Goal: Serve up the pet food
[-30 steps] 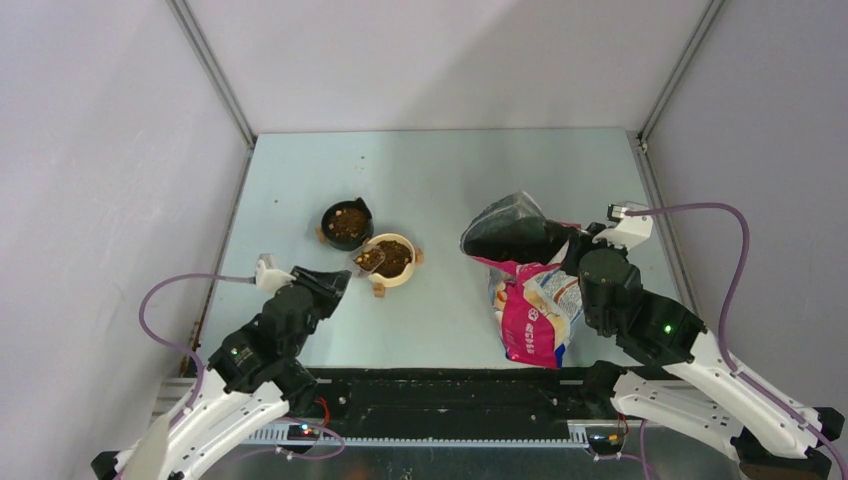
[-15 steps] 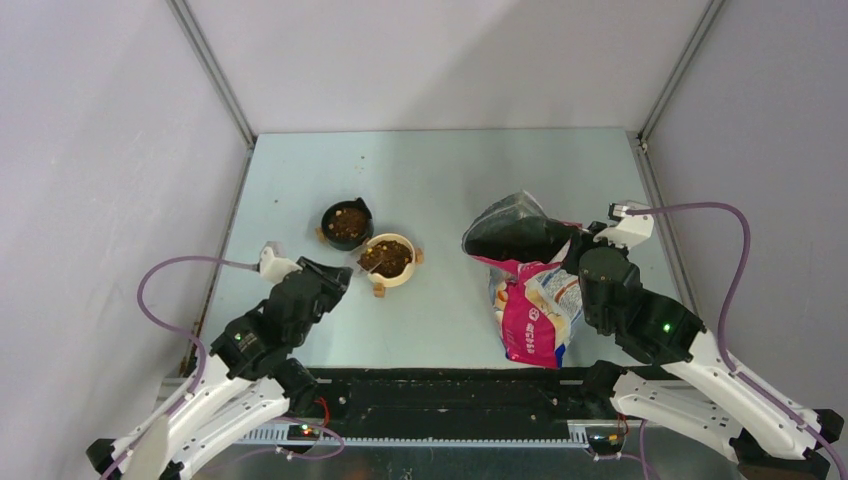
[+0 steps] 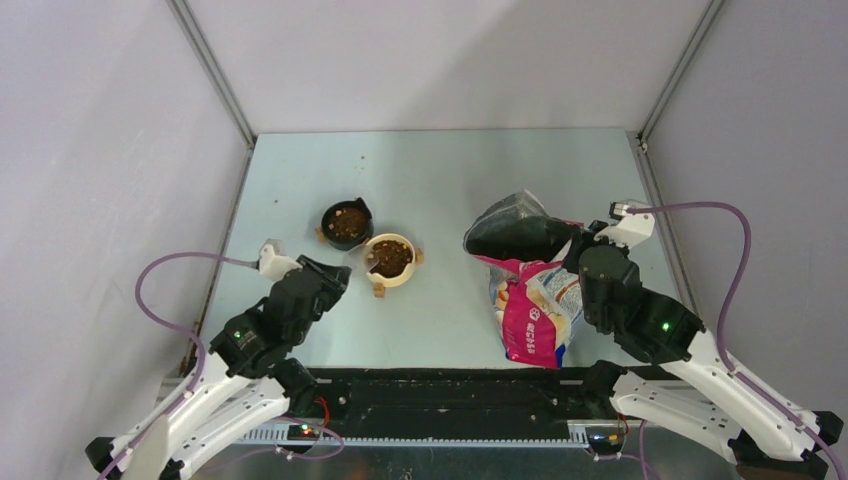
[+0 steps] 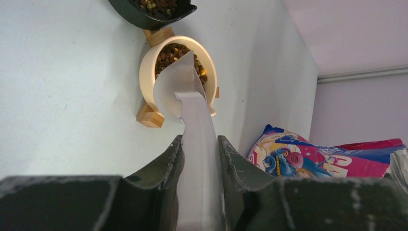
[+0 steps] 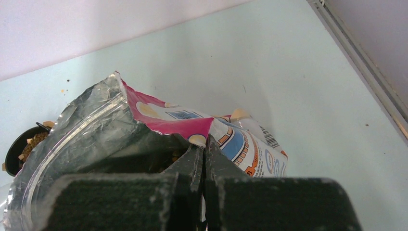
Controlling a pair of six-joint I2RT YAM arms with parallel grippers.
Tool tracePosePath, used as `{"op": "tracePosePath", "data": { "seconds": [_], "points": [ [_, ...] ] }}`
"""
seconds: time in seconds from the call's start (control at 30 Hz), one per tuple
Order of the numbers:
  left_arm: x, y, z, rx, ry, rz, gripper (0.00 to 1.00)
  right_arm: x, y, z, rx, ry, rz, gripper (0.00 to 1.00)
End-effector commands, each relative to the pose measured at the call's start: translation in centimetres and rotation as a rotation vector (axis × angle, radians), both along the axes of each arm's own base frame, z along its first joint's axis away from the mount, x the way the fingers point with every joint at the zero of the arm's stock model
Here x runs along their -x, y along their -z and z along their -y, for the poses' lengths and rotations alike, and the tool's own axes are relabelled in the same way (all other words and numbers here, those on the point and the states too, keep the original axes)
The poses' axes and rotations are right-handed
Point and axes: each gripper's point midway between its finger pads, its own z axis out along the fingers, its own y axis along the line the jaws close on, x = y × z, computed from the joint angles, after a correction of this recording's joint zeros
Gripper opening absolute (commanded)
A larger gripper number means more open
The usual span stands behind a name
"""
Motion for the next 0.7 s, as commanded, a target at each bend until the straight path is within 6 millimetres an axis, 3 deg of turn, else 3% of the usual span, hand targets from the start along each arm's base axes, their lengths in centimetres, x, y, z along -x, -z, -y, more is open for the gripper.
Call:
{"op": "tracePosePath", "data": {
  "seconds": [0.0,0.23,0.67],
  "points": [
    [-0.4,-2.2,-1.7,-0.020,-0.074,0.051,0.00,-0.6,-1.1,0.1,-0.050,0.034,0.039,0.00],
    [-0.1,-2.3,-2.4,-0.055,-0.076,0.046,0.00,-0.8,-0.9,0.1,-0.044,0.037,0.033,0.00],
    [-1.4,-3.5,0.4,-0.165,0.075,0.045,0.00,-0.8,-0.6,0.2,-0.042,0.038,0.024,0.00]
  ]
}}
